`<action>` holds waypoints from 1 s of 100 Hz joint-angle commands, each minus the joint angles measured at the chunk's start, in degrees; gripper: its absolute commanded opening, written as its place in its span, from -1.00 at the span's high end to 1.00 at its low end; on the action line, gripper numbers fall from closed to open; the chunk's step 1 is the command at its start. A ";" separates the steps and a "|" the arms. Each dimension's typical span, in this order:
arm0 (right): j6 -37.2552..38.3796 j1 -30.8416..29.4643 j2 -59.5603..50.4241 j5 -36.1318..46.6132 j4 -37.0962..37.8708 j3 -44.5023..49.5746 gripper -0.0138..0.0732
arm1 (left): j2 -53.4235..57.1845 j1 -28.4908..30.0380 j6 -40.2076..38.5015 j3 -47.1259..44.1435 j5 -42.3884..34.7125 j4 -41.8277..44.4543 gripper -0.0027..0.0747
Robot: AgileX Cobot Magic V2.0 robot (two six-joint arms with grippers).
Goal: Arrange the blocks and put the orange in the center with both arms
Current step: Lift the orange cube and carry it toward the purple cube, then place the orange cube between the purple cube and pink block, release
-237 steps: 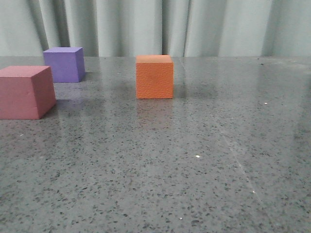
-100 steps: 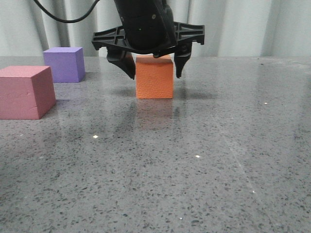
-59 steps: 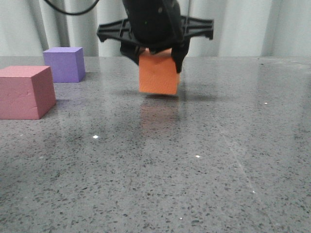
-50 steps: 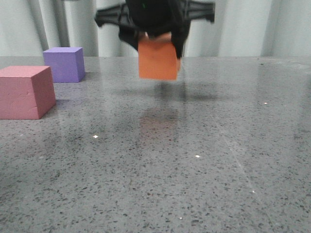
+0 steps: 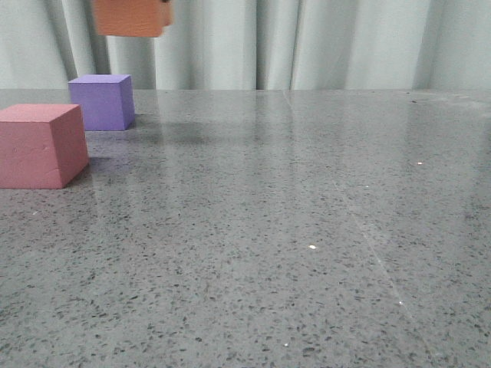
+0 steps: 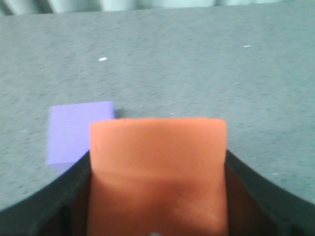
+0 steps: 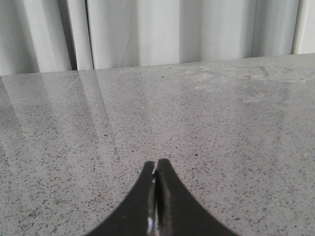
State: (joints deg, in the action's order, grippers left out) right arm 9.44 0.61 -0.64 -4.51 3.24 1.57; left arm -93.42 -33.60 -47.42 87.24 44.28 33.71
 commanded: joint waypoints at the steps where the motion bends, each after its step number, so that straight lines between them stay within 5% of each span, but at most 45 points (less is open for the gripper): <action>1: -0.48 -0.36 -0.49 4.89 -0.06 -0.76 0.84 | 5.24 2.15 0.69 -2.81 -4.63 0.13 0.46; 41: -0.48 -0.36 -0.49 4.89 -0.06 -0.76 0.84 | 10.01 9.89 1.50 -16.84 -15.03 -2.98 0.46; 100: -0.48 -0.36 -0.49 4.89 -0.06 -0.76 0.84 | 4.31 10.23 2.19 -17.81 -18.53 -3.52 0.46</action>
State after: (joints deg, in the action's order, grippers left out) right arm 9.44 0.61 -0.64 -4.51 3.24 1.57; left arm -89.76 -23.46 -45.35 68.00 29.20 29.83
